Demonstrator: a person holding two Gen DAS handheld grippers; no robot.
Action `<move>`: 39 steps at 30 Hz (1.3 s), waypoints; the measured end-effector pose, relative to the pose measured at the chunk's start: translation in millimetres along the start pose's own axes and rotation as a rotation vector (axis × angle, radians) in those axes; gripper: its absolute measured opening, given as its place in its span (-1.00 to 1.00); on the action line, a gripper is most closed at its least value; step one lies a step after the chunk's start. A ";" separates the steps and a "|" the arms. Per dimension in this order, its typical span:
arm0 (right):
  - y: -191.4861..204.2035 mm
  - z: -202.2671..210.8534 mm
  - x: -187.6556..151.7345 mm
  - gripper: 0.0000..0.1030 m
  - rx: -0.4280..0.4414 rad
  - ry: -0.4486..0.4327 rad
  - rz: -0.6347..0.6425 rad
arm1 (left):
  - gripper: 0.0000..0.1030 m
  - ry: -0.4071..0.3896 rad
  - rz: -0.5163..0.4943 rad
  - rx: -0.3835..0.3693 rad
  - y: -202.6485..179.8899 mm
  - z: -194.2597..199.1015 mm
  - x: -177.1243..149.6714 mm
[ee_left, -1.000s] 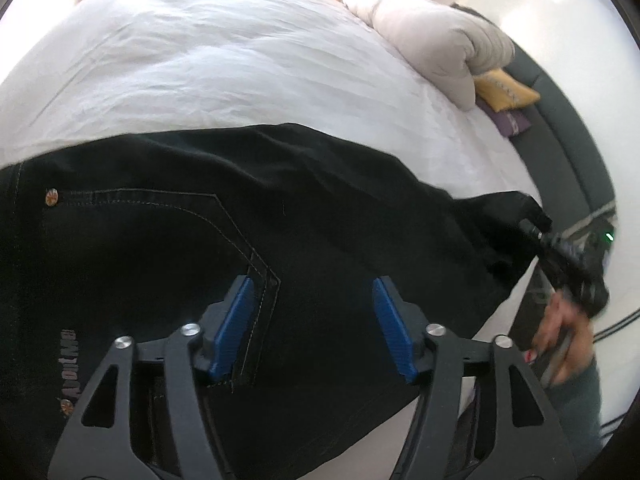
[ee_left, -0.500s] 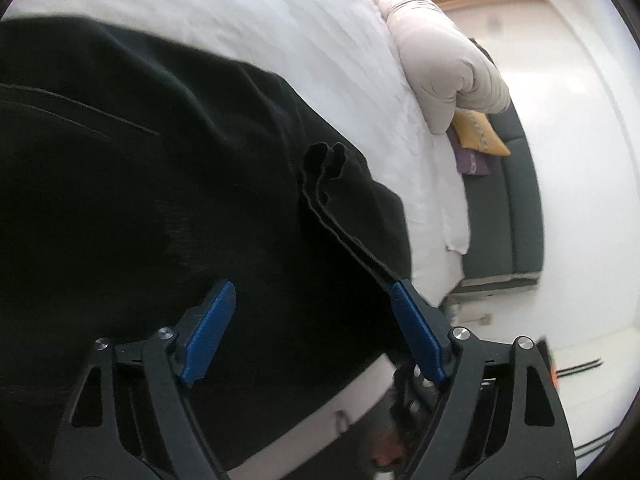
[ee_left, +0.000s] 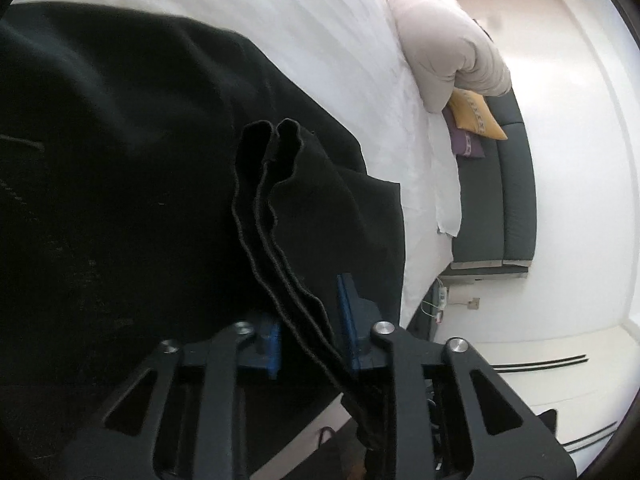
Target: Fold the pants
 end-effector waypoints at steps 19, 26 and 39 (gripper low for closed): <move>37.2 -18.5 -5.8 -0.80 0.078 0.052 0.046 | -0.75 -0.040 -0.053 0.156 43.7 50.0 -32.8; 17.9 -18.6 -23.2 0.27 0.229 0.164 -0.073 | -0.71 -0.025 -0.127 0.266 33.5 57.2 -36.6; -145.5 -17.2 47.9 0.27 0.383 0.026 -0.533 | -0.69 -0.111 -0.436 0.265 -46.7 59.3 -49.1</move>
Point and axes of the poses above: each gripper's, at about its wrist camera, not at the fingertips, and z roughly against the way its jaws point, y to its left, x to its top, the point moved 2 cm from there along -z, roughly the way its jaws point, and after that the axes turned 7 degrees about -z, right-handed, at the moved point
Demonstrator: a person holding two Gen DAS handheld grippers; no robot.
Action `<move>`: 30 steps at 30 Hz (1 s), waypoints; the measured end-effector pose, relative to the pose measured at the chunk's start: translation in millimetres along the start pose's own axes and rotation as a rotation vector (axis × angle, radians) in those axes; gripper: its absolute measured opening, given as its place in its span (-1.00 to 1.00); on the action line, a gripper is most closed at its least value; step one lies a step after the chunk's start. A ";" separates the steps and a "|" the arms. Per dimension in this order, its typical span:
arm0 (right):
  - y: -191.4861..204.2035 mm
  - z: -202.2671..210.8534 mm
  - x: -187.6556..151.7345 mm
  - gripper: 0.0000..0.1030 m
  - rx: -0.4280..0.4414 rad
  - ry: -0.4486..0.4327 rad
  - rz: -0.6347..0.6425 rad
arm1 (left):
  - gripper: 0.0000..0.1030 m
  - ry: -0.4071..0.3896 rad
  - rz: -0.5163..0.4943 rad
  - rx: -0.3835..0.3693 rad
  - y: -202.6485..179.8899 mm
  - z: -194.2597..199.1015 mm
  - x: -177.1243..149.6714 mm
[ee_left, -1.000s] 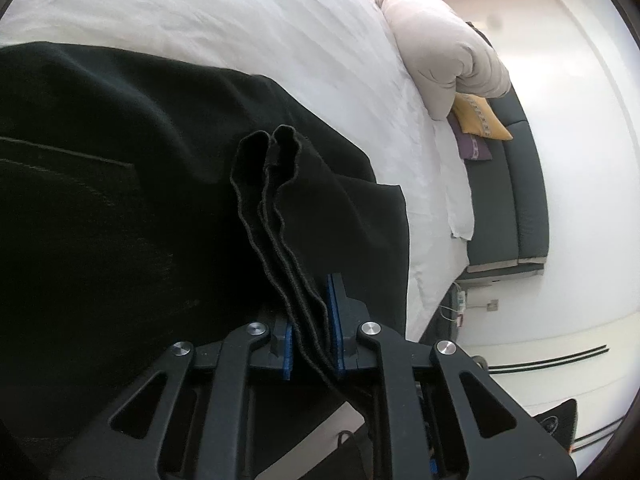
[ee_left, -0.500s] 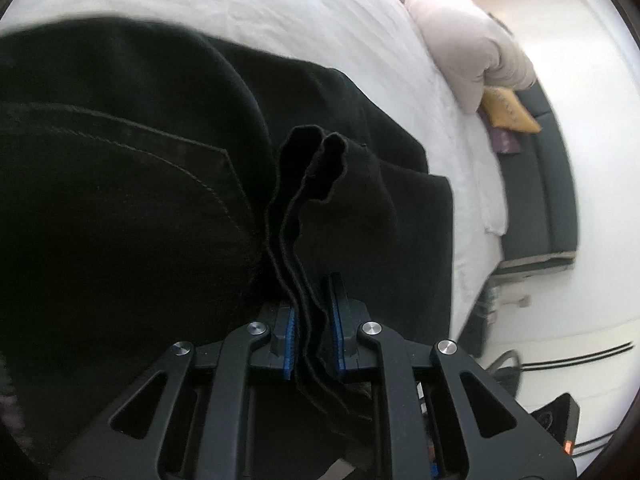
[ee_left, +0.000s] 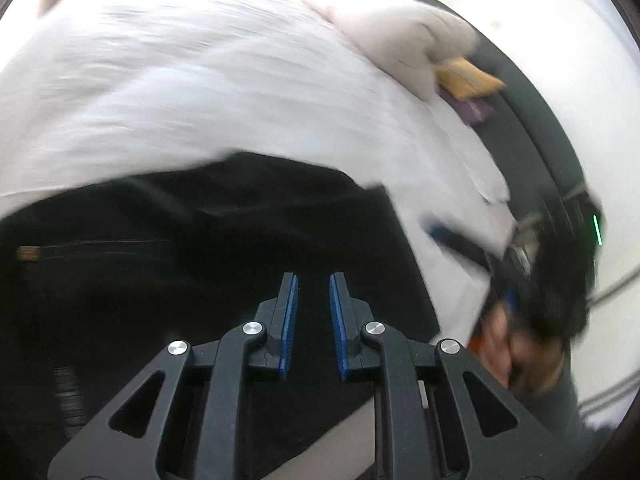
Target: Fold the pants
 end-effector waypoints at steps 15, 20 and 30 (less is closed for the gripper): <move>-88.1 -27.0 14.5 0.02 0.021 0.041 -0.305 | -0.70 0.046 -0.072 -0.057 -7.0 -29.9 -47.0; -77.8 -8.1 -62.8 0.33 0.020 0.147 -0.290 | -0.70 0.083 -0.052 -0.027 6.8 -41.7 -73.6; -75.1 12.1 -78.4 0.55 0.095 0.082 -0.365 | -0.69 -0.004 -0.003 0.058 5.1 2.4 -87.1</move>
Point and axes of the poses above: each gripper's, at about its wrist camera, not at the fingertips, and z roughly against the way its jaws point, y to its left, x to its top, the point moved 2 cm from there along -z, roughly the way its jaws point, and after that the axes turned 7 degrees about -z, right-handed, at the moved point
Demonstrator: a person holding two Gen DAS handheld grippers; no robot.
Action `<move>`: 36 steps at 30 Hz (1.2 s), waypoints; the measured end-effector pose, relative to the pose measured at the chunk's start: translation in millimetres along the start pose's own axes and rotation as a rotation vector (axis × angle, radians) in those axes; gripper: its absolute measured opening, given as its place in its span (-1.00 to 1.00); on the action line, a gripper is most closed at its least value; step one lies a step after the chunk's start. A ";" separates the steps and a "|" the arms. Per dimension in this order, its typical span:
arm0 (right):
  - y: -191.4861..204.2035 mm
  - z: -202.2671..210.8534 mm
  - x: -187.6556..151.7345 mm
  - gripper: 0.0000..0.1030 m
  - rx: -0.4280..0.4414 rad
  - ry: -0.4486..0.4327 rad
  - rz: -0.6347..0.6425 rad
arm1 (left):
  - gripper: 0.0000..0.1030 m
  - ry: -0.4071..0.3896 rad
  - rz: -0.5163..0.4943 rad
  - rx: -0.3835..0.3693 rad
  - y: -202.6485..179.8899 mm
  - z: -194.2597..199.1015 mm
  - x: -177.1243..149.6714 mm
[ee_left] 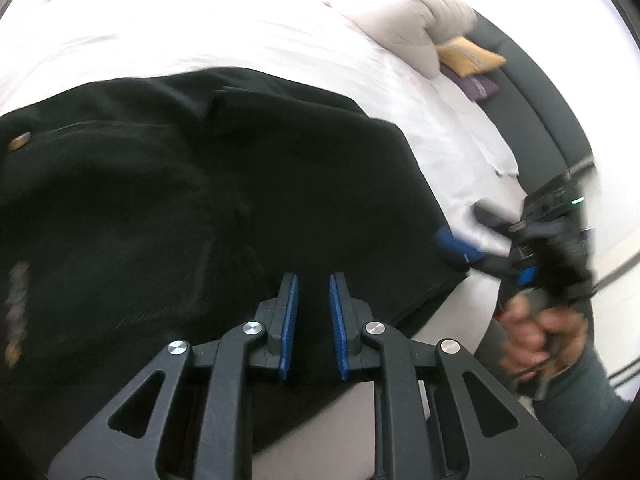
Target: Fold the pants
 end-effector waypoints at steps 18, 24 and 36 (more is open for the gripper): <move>68.3 17.2 -5.2 0.35 0.113 0.017 0.045 | 1.00 -0.415 0.761 -0.017 152.4 186.8 -158.6; 77.3 17.8 -6.0 0.35 0.089 0.045 0.062 | 1.00 -0.454 0.756 -0.062 160.7 170.4 -145.3; 59.1 6.7 5.3 0.35 0.143 0.021 -0.042 | 0.96 -0.511 0.870 -0.101 174.6 145.7 -121.7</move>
Point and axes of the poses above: each gripper's, at about its wrist camera, not at the fingertips, and z roughly against the way its jaws point, y to its left, x to its top, the point moved 2 cm from there along -z, roughly the way its jaws point, and after that the axes turned 7 degrees about -z, right-handed, at the moved point
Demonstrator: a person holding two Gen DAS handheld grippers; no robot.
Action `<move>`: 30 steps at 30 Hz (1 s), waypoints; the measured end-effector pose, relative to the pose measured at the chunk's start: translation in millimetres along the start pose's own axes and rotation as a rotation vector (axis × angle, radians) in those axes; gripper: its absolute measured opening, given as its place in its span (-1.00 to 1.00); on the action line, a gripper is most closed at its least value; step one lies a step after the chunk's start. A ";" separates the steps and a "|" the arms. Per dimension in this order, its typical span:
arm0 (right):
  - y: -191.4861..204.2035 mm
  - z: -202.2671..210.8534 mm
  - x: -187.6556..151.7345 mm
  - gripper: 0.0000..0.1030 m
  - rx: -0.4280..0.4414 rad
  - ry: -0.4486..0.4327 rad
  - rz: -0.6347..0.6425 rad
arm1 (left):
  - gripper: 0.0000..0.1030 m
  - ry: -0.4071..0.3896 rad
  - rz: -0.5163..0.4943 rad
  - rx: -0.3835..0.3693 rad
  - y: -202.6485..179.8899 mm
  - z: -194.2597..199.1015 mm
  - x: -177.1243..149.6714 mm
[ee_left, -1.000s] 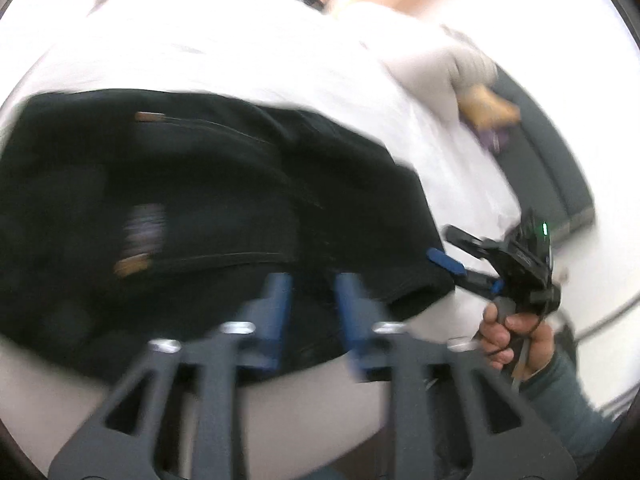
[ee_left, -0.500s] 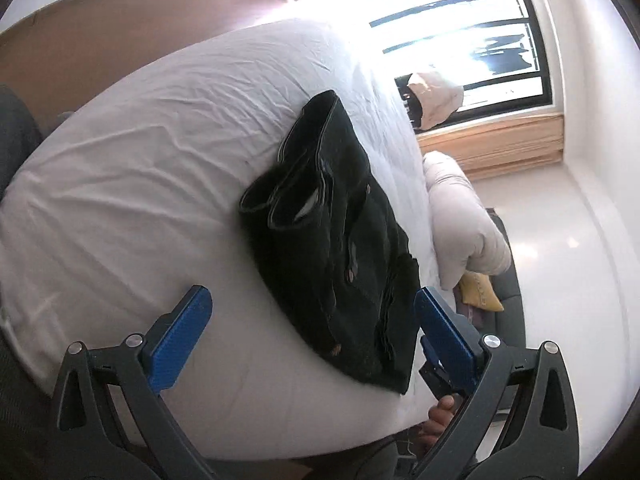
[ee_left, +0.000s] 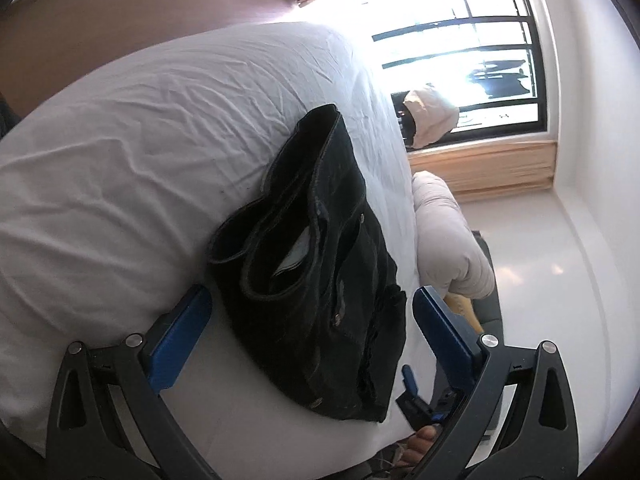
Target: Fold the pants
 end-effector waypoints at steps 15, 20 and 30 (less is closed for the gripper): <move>0.3 -13.6 4.5 0.34 0.005 0.041 0.007 | -0.62 0.041 0.234 -0.075 28.6 -30.8 14.4; 22.0 -45.2 5.8 0.34 0.041 0.133 0.064 | -0.71 0.049 0.188 -0.065 11.5 -31.6 22.1; -10.6 -107.2 20.0 0.15 -0.111 0.238 -0.035 | -0.73 0.061 -0.113 -0.049 -77.4 -37.9 33.8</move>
Point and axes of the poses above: each gripper's, at about its wrist camera, not at the fingertips, and z roughly against the way its jaws point, y to its left, x to its top, the point moved 2 cm from there along -z, roughly the way its jaws point, and after that the axes turned 7 degrees about -z, right-handed, at the moved point
